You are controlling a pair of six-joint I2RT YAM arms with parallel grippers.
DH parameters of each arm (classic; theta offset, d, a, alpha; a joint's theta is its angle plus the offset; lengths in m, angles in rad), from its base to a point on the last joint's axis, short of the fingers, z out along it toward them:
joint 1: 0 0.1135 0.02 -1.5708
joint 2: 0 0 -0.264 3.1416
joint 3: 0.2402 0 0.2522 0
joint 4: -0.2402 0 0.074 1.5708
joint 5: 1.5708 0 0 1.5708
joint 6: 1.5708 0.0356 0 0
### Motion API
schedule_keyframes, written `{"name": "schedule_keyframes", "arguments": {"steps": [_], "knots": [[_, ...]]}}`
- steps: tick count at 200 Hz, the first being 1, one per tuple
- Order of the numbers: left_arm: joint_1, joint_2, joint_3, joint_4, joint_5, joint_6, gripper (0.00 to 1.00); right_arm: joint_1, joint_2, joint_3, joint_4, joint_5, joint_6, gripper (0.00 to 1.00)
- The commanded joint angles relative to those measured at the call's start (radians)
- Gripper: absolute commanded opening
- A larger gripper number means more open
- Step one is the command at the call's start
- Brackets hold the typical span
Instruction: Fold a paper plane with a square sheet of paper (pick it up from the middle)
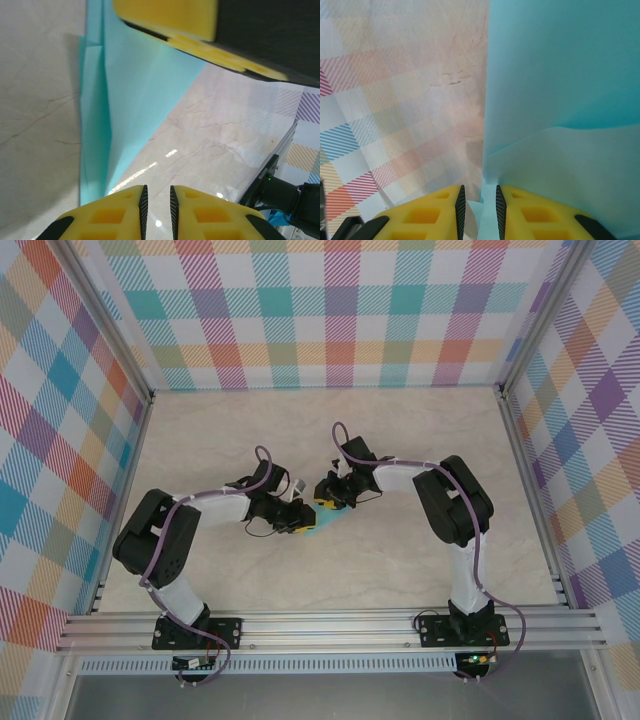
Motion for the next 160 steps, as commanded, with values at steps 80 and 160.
{"name": "schedule_keyframes", "arguments": {"steps": [80,160], "knots": [[-0.041,0.073,0.076,-0.133,-0.111,0.109,0.19,0.004,0.076,-0.036,-0.095,0.074,-0.002,0.26],[-0.018,0.026,0.029,-0.194,-0.182,0.13,0.16,0.004,0.085,-0.04,-0.095,0.075,-0.005,0.26]]}}
